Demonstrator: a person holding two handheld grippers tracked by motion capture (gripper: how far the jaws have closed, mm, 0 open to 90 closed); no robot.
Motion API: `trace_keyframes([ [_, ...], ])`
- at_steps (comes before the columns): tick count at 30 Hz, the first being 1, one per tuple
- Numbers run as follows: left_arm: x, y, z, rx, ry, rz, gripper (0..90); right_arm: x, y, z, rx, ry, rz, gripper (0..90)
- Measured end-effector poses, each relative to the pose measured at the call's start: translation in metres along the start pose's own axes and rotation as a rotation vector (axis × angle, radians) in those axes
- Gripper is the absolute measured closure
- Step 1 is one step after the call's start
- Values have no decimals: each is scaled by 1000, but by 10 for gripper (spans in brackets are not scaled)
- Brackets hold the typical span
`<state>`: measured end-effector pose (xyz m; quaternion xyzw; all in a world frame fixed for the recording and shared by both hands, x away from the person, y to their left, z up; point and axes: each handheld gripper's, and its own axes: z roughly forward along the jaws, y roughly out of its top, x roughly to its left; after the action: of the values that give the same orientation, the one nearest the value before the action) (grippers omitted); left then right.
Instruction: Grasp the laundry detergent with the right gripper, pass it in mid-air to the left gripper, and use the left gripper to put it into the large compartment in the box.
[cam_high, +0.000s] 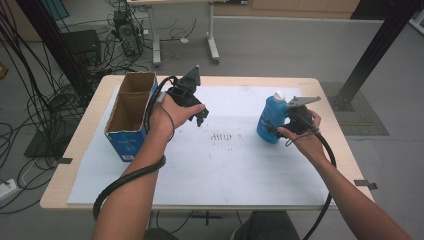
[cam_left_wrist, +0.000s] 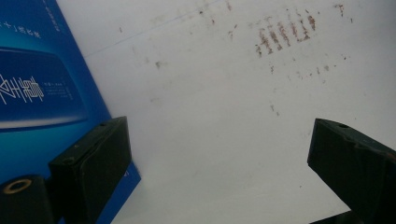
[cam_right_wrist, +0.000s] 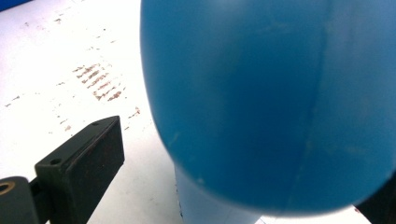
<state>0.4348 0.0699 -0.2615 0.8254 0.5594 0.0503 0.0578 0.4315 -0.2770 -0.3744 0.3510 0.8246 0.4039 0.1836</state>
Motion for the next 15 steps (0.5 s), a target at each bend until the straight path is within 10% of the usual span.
trace_keyframes([
  [15,-1,1,0,2,0,3,67,1,-1,2,-9,-4,-2,25],
])
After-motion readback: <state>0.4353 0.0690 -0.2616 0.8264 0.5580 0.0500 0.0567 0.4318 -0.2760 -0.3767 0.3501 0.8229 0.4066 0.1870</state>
